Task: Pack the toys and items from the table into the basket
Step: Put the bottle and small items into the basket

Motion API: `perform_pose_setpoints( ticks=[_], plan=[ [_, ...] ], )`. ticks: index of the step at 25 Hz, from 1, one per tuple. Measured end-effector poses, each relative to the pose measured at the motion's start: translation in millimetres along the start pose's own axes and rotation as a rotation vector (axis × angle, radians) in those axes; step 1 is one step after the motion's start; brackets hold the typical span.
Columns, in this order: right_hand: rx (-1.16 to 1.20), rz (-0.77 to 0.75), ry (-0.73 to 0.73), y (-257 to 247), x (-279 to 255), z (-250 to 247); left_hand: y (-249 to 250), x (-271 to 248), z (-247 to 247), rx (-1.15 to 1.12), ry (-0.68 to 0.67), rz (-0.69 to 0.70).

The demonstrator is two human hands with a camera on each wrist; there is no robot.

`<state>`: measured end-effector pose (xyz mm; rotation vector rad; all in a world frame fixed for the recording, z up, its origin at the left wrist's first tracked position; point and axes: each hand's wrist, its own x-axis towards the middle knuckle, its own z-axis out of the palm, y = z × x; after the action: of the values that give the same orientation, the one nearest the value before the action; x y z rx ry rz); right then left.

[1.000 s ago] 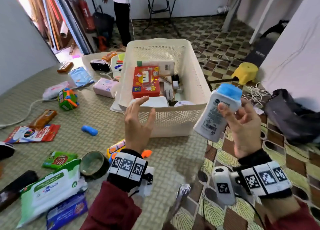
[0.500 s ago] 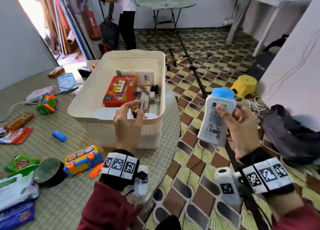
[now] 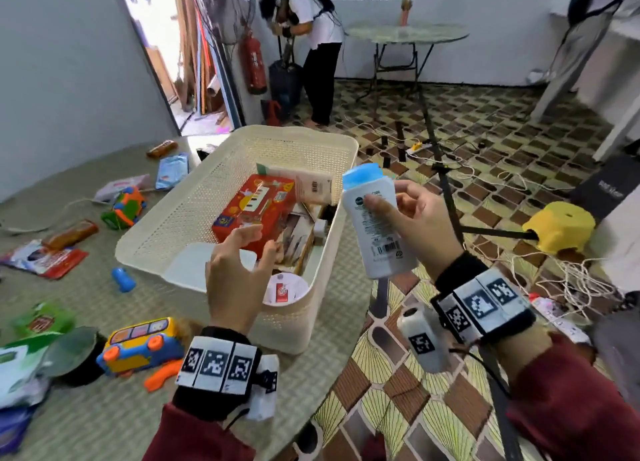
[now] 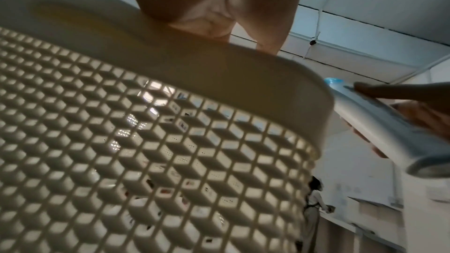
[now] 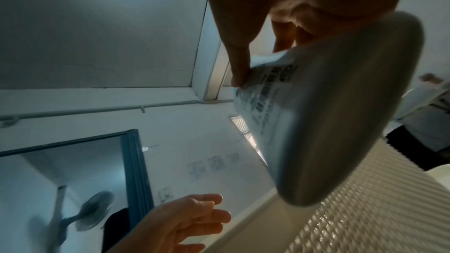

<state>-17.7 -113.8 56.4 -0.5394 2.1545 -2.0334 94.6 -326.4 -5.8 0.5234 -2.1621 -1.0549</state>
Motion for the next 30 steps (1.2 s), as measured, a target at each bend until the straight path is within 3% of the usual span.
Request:
perform_pose_setpoints(
  ticks=[5, 11, 14, 19, 25, 30],
  plan=[
    [-0.090, -0.105, -0.315, -12, 73, 13, -3, 7, 5, 0.020, 0.122, -0.124],
    [-0.261, -0.233, -0.627, -23, 138, 37, 1, 5, 10, 0.083, 0.203, -0.157],
    [-0.342, -0.369, -0.788, -29, 164, 61, 5, 4, 11, 0.078, 0.257, -0.215],
    [-0.411, -0.513, -1.063, -29, 200, 105, 13, 8, 12, 0.124, 0.384, -0.310],
    [-0.379, -0.720, -1.437, -34, 231, 149, 39, -4, 15, 0.348, 0.513, -0.481],
    [-0.405, -0.808, -1.676, -21, 243, 166, 60, -13, 57, 0.416, 0.697, -0.661]
  ],
)
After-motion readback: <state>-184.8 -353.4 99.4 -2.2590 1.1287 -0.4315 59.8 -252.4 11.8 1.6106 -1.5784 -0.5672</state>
